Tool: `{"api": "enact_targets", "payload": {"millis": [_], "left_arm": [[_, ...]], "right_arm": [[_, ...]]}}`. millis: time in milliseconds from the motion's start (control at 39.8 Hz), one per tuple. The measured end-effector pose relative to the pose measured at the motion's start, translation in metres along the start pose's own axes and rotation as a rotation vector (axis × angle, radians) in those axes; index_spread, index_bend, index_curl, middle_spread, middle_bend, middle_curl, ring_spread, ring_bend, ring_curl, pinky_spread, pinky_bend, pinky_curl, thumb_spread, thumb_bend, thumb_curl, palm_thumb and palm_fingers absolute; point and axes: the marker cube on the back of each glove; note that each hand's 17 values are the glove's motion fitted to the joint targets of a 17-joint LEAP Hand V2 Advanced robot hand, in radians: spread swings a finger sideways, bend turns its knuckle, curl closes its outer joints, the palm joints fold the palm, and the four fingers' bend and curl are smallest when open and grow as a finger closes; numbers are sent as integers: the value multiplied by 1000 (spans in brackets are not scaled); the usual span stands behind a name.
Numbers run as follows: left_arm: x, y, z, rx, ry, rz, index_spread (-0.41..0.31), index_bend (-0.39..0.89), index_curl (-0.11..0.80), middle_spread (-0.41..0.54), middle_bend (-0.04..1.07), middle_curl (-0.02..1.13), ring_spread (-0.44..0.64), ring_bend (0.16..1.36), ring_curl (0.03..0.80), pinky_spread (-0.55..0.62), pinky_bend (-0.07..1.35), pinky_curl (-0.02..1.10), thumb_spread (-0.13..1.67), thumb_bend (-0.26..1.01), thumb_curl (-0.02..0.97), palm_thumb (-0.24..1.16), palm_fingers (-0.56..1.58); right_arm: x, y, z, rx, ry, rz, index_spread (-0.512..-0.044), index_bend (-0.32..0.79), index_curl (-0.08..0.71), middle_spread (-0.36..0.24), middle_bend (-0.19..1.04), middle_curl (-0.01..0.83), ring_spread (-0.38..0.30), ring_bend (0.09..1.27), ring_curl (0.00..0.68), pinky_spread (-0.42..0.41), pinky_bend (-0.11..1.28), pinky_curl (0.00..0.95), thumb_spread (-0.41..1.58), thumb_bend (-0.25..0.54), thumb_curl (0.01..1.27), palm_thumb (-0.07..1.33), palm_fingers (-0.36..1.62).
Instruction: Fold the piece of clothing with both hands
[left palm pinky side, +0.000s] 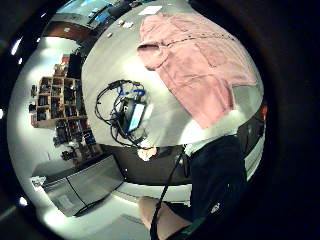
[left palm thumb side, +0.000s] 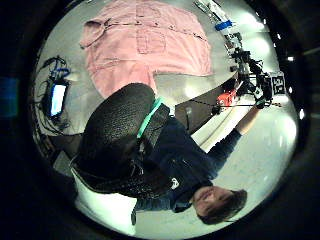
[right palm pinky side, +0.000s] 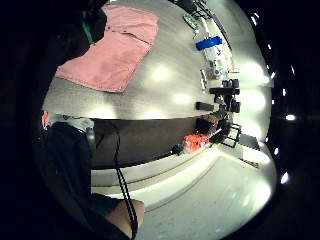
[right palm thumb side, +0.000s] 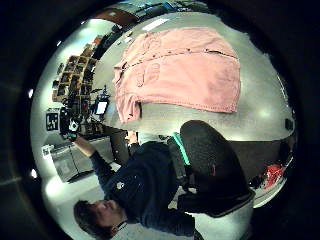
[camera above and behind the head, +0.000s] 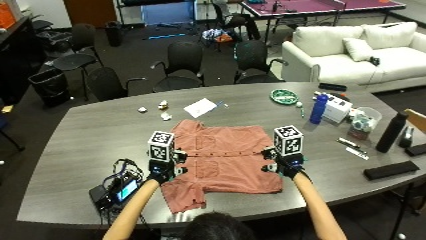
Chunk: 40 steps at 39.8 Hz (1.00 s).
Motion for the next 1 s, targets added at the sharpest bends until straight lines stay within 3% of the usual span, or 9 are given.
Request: {"api": "enact_targets", "payload": {"millis": [25, 100, 226, 402, 477, 578, 728, 829, 1004], "left_arm": [[0, -1, 1, 0, 0, 1, -35, 136, 37, 104, 128, 17, 173, 434, 74, 176, 309, 61, 436, 91, 44, 155, 221], [1, -8, 5, -4, -3, 7, -47, 140, 66, 142, 141, 48, 244, 495, 123, 242, 338, 106, 628, 89, 68, 171, 184], [-4, -26, 22, -50, 4, 9, -59, 161, 112, 190, 152, 79, 325, 549, 165, 310, 360, 153, 833, 74, 106, 184, 132], [-7, -58, 71, -129, 73, 48, -81, 194, 183, 221, 149, 103, 388, 565, 184, 356, 373, 192, 966, 48, 156, 212, 104], [-3, -62, 93, -177, 95, 83, -85, 191, 206, 228, 153, 114, 402, 572, 191, 367, 376, 206, 994, 36, 175, 226, 95], [9, -37, 107, -279, 78, 61, -84, 157, 218, 234, 165, 131, 416, 588, 202, 377, 395, 225, 1016, 24, 201, 252, 71], [19, -22, 147, -458, 90, 48, -71, 116, 222, 240, 182, 160, 427, 614, 217, 385, 434, 254, 1014, -10, 230, 267, 44], [20, -24, 162, -457, 58, 58, -40, 48, 194, 248, 219, 191, 431, 650, 231, 387, 472, 276, 1007, -20, 245, 271, 6], [15, -35, 180, -426, -5, 34, -9, 95, 174, 240, 263, 233, 423, 696, 246, 386, 503, 293, 1034, 4, 279, 353, 29]], "right_arm": [[0, -1, 0, -1, 1, 0, -169, 74, 15, -16, 225, 60, -29, 435, 92, 24, 485, 110, 434, 214, 68, 333, 586], [1, -14, 6, -20, -1, 5, -226, 88, 63, -22, 232, 108, -40, 471, 166, 34, 524, 184, 637, 239, 101, 392, 540], [0, -38, 24, -105, -38, -4, -261, 103, 102, -28, 251, 168, -47, 490, 223, 52, 543, 238, 851, 239, 144, 442, 504], [0, -68, 59, -195, -66, -15, -306, 96, 116, -40, 235, 216, -4, 478, 252, 124, 588, 282, 1007, 216, 195, 490, 388], [-7, -72, 70, -177, -69, -59, -314, 101, 122, -43, 235, 234, 2, 481, 260, 137, 595, 289, 1046, 203, 216, 508, 380], [-18, -66, 91, -251, -92, -92, -320, 103, 129, -45, 222, 252, 7, 499, 273, 133, 612, 301, 1073, 195, 245, 553, 386], [-13, -71, 132, -308, -21, 42, -318, 109, 143, -51, 213, 280, 7, 517, 292, 127, 618, 314, 1092, 165, 279, 591, 395], [-7, -73, 148, -328, -4, 110, -313, 110, 153, -55, 209, 297, 1, 522, 303, 123, 617, 320, 1094, 147, 303, 620, 395], [-5, -78, 170, -331, -1, 90, -284, 116, 170, -75, 236, 332, -51, 532, 318, 94, 595, 321, 1091, 131, 346, 692, 467]]}}
